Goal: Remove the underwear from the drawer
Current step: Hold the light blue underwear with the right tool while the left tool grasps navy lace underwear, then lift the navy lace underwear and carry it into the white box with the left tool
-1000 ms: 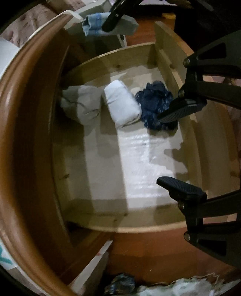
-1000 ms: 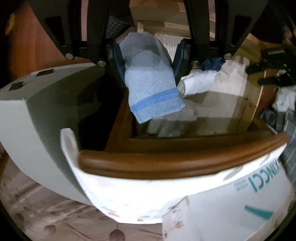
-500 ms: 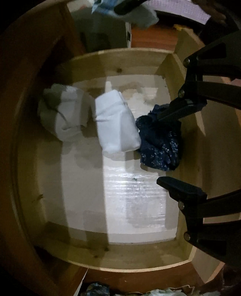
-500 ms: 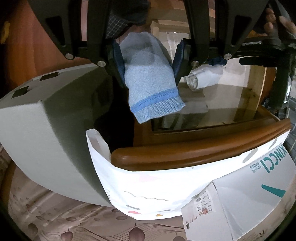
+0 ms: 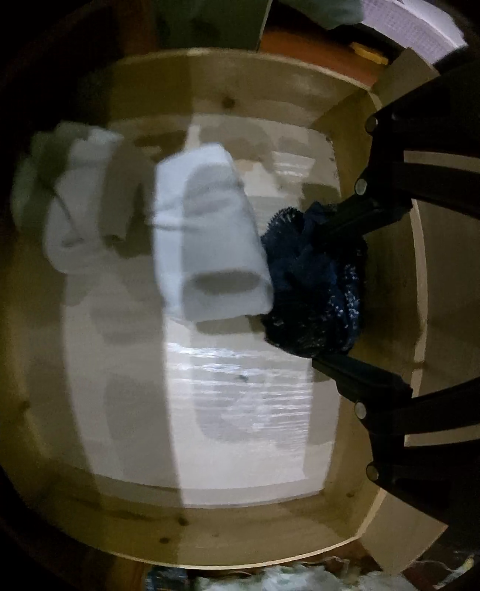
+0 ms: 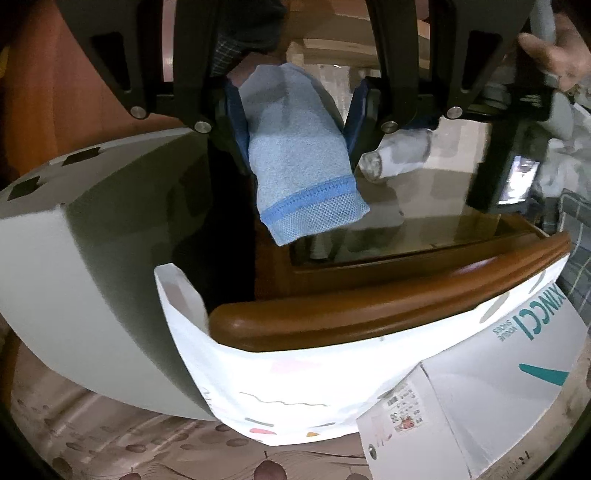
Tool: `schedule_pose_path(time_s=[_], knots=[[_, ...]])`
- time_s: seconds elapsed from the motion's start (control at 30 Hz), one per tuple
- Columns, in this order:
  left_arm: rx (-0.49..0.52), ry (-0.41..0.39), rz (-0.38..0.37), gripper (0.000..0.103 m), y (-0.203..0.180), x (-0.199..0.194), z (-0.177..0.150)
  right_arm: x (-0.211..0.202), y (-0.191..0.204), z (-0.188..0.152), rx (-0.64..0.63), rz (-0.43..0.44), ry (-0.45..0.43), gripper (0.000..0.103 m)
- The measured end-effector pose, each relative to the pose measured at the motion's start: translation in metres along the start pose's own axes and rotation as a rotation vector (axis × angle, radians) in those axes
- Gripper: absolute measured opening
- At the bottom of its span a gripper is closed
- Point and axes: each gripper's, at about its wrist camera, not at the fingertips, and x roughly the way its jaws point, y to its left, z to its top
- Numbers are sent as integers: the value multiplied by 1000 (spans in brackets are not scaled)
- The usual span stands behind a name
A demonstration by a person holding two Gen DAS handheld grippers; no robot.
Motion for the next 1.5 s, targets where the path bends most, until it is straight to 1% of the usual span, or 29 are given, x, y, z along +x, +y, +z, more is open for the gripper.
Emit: schedule_pose_path(time_s=[0.1,0.2,0.23,0.3,0.4,0.5,0.6,0.8,0.97,1.03,1.17,1.3,1.37,1.5], knots=[[-16,57,18,63,-3,9,5,0,1,0,1,13,1,44],[2,85,34,62,-8,16,9,0,0,0,5,27,7,44],[6,82,35,60,-9,17,10,1,0,0,6,32,11,44],[5,81,15,50,-9,18,10,1,0,0,9,40,13,44],[17,58,3,40,-8,18,8,2,-1,0,16,48,14,44],[33,26,-13,33,-2,15,-2,4,-1,1,17,50,18,44],[25,3,-37,30,12,9,-10,4,0,1,16,52,19,44],[26,-48,-76,28,35,-5,-26,8,4,0,3,46,32,44],[53,-117,-95,28,48,-30,-41,11,12,-1,-24,54,39,44],[68,-163,-100,28,54,-42,-48,13,14,-2,-30,55,44,44],[98,-244,-73,28,64,-67,-65,15,16,-3,-39,52,48,44],[119,-301,-65,28,67,-92,-69,17,16,-4,-38,50,57,44],[137,-342,-50,28,69,-104,-69,18,17,-4,-41,48,61,44],[203,-443,17,28,80,-135,-87,20,19,-5,-51,45,72,44]])
